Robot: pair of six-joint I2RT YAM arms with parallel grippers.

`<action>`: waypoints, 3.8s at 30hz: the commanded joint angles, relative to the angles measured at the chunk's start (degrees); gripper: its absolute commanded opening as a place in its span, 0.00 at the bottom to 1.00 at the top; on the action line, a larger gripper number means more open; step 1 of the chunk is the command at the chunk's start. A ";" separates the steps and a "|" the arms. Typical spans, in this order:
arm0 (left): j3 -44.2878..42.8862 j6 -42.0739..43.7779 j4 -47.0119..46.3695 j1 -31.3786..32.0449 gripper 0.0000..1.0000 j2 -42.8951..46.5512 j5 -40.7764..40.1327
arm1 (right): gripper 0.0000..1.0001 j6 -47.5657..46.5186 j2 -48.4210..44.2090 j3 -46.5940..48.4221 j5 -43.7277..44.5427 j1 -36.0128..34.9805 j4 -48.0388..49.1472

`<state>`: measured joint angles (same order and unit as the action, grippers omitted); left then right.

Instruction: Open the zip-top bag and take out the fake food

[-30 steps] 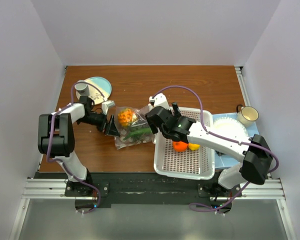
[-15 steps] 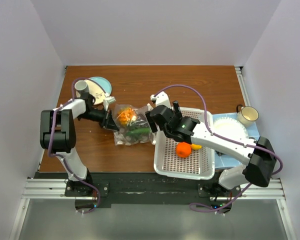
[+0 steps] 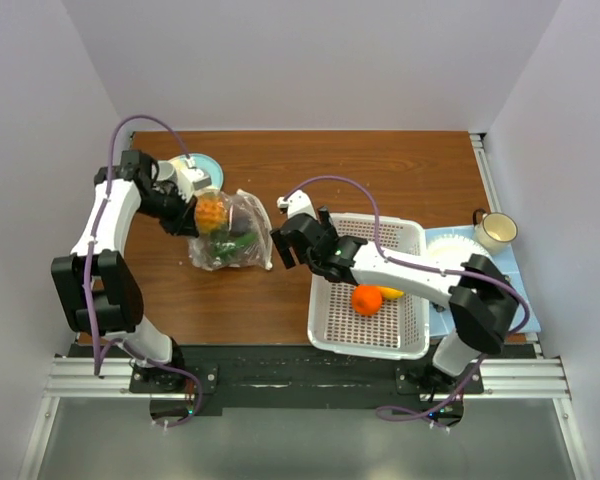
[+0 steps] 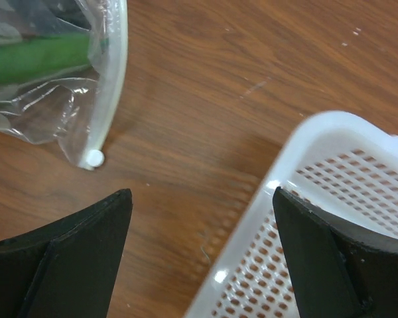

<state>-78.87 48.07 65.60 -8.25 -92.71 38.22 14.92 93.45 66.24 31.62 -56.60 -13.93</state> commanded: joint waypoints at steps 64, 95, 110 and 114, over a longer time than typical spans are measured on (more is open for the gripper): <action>13.57 3.96 -16.65 -2.38 0.00 -5.21 -20.81 | 0.66 -17.99 16.25 1.89 -28.01 -4.22 24.22; 3.03 -1.22 -14.45 -2.30 0.00 -0.55 -14.06 | 0.00 -9.38 5.89 0.73 -25.47 -1.85 13.69; 3.02 -4.48 -17.09 -1.33 0.00 1.56 -11.41 | 0.00 0.36 -7.92 1.62 -4.68 -1.06 -20.16; 1.09 -5.18 -16.03 1.74 0.00 2.44 -11.94 | 0.00 9.85 -12.58 -2.68 10.02 -0.53 -24.55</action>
<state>-75.42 44.38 49.30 -9.58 -92.60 25.06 14.50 86.04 66.67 23.46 -57.76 -29.45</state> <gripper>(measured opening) 0.015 0.241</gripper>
